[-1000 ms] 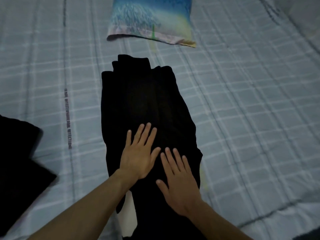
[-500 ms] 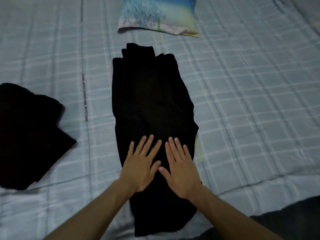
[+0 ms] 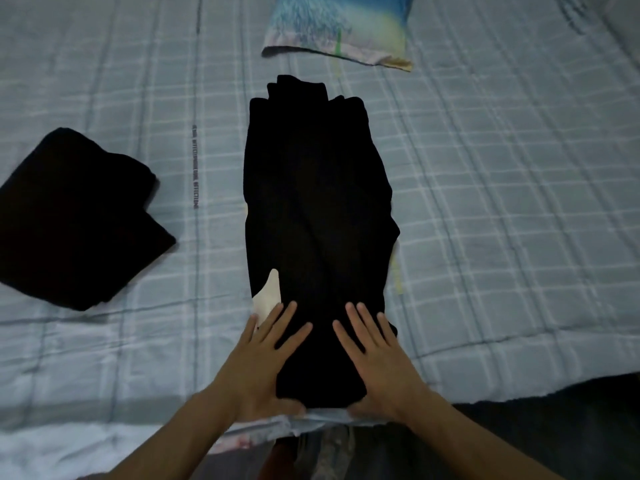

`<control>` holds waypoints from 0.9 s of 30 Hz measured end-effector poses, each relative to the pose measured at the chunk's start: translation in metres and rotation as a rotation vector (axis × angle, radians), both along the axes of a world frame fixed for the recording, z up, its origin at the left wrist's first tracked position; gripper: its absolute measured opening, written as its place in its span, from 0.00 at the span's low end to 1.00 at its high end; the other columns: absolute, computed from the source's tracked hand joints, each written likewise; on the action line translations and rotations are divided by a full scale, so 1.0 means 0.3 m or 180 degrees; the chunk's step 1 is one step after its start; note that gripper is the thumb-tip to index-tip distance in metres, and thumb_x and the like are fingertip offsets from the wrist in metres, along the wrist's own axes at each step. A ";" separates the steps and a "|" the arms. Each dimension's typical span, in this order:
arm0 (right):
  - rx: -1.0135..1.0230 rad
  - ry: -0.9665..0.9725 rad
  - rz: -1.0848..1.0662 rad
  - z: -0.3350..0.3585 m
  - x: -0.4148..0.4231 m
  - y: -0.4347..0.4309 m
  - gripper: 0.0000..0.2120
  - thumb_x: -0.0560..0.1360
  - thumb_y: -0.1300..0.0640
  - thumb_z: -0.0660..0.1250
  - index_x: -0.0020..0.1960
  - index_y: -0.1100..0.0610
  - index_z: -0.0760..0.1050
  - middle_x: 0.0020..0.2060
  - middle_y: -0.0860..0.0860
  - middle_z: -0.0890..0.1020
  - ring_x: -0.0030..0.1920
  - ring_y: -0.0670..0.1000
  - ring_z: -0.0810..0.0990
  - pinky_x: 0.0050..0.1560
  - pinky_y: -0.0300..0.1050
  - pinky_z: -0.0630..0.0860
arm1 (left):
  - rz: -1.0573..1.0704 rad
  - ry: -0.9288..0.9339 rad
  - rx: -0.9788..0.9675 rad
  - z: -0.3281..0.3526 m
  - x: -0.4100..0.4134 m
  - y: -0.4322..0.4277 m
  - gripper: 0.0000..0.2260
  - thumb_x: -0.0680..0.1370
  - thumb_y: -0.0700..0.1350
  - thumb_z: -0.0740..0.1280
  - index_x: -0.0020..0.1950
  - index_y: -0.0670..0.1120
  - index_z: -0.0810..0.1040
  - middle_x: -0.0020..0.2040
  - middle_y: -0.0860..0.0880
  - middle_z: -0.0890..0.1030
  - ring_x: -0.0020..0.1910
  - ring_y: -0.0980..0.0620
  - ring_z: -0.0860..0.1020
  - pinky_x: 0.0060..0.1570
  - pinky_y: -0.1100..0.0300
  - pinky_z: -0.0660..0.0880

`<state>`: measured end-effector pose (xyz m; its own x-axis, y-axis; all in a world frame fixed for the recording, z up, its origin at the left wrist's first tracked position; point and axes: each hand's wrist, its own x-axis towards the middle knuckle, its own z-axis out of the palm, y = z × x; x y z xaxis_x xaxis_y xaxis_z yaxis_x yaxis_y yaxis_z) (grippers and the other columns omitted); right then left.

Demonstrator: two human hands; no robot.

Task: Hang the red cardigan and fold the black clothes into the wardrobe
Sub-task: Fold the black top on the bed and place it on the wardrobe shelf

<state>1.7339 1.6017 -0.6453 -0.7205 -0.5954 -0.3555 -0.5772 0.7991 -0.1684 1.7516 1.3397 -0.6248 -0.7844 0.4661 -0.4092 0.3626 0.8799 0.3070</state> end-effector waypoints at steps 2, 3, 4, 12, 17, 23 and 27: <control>0.0009 0.0142 -0.0031 -0.017 0.000 -0.002 0.60 0.61 0.37 0.75 0.81 0.52 0.44 0.80 0.60 0.44 0.79 0.61 0.40 0.78 0.61 0.41 | -0.0128 0.0215 -0.0396 -0.021 0.032 -0.013 0.58 0.60 0.72 0.71 0.81 0.56 0.44 0.81 0.44 0.40 0.80 0.43 0.38 0.76 0.39 0.46; -0.0075 0.0181 -0.0059 -0.019 -0.002 -0.008 0.58 0.62 0.42 0.76 0.81 0.50 0.44 0.80 0.59 0.43 0.79 0.61 0.40 0.78 0.61 0.41 | -0.0101 0.0336 -0.0453 -0.028 0.037 -0.017 0.60 0.58 0.69 0.75 0.82 0.55 0.47 0.82 0.42 0.46 0.80 0.41 0.43 0.76 0.38 0.51; -0.0154 0.0205 -0.0077 -0.015 -0.003 -0.014 0.57 0.62 0.45 0.76 0.81 0.50 0.45 0.80 0.59 0.44 0.79 0.61 0.40 0.77 0.61 0.43 | -0.0081 0.0418 -0.0419 -0.033 0.039 -0.019 0.60 0.57 0.67 0.76 0.82 0.54 0.49 0.81 0.41 0.50 0.80 0.40 0.46 0.75 0.38 0.54; -0.0728 0.0750 -0.0300 -0.045 -0.032 0.036 0.33 0.72 0.60 0.59 0.77 0.52 0.64 0.77 0.57 0.62 0.78 0.57 0.57 0.74 0.58 0.57 | -0.0152 0.0747 -0.0196 -0.036 0.028 -0.015 0.55 0.58 0.59 0.80 0.80 0.53 0.58 0.80 0.40 0.58 0.79 0.41 0.54 0.72 0.42 0.53; -0.1113 0.0749 -0.0089 -0.038 -0.070 0.062 0.28 0.68 0.62 0.61 0.69 0.53 0.75 0.75 0.57 0.66 0.77 0.58 0.61 0.75 0.58 0.58 | -0.0107 0.0895 0.0088 -0.026 -0.011 -0.021 0.42 0.60 0.50 0.81 0.73 0.52 0.71 0.76 0.44 0.68 0.75 0.44 0.65 0.72 0.47 0.58; -0.1763 0.0378 -0.0568 0.080 -0.126 0.047 0.25 0.67 0.62 0.63 0.63 0.54 0.76 0.70 0.57 0.74 0.69 0.57 0.74 0.67 0.56 0.72 | 0.0544 0.0993 0.1309 0.037 -0.059 -0.043 0.22 0.72 0.44 0.69 0.67 0.51 0.76 0.72 0.52 0.72 0.71 0.51 0.70 0.68 0.51 0.66; -0.2319 0.0352 -0.0925 0.245 -0.231 0.031 0.26 0.70 0.65 0.66 0.64 0.47 0.71 0.64 0.51 0.79 0.59 0.51 0.81 0.59 0.45 0.79 | 0.1029 0.1031 0.2066 0.207 -0.165 -0.037 0.19 0.73 0.41 0.67 0.65 0.49 0.77 0.64 0.56 0.77 0.63 0.58 0.75 0.63 0.59 0.72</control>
